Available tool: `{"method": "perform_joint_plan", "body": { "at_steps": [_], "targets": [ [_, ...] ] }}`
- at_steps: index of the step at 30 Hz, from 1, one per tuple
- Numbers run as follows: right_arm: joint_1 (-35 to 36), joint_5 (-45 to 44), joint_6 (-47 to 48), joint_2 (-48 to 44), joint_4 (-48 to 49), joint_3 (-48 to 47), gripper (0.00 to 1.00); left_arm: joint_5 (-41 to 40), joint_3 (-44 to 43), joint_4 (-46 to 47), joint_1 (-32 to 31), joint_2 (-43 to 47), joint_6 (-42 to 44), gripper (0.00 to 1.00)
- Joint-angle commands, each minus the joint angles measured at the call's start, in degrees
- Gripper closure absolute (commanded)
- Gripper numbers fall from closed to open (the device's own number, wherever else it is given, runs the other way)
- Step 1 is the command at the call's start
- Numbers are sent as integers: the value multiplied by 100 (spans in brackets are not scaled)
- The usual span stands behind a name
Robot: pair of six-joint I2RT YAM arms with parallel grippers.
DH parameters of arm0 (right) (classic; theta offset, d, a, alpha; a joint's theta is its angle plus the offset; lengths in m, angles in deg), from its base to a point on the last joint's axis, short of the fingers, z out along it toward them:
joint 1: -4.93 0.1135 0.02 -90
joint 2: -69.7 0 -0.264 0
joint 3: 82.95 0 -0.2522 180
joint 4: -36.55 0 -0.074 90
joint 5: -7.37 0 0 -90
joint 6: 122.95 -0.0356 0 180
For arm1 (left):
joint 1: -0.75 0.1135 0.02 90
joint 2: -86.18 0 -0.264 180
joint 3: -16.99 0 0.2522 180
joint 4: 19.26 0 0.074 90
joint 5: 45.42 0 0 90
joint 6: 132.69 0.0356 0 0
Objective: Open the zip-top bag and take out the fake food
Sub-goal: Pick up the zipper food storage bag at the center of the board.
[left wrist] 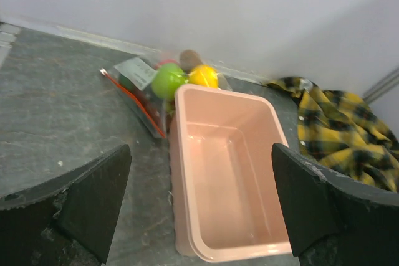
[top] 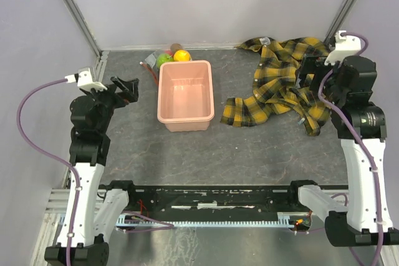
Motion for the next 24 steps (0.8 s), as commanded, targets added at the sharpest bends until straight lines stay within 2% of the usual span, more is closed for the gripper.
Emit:
{"method": "perform_joint_plan", "body": {
  "at_steps": [1, 4, 6, 11, 15, 19, 21, 24],
  "targets": [
    [-13, 39, -485, -96, -686, -266, 1, 806, -85, -279, 3, 244, -392, 0],
    [-18, 393, -462, -170, -529, 47, 1, 1030, 239, 226, 7, 133, -777, 3],
    [-16, 1039, -241, -189, -322, 305, 1, 1268, 453, 659, 8, -57, -1090, 5],
    [-13, 3647, 1202, 28, -16, 821, 1, 1392, 464, 1310, 8, -828, -1808, 5],
    [-14, 4111, 1029, 173, 441, 1199, 1, 1514, 271, 1663, 5, -1556, -2087, 5],
    [-13, 5003, 1501, 364, 213, 1313, 1, 1239, -99, 1551, 8, -2399, -1900, 7],
    [-13, 5313, 1730, 376, 167, 1486, 1, 829, -348, 1317, 5, -2726, -1544, 9],
    [-13, 5468, 1638, 287, 668, 2015, 1, 64, -772, 879, 7, -3203, -1003, 10]
  ]
}}
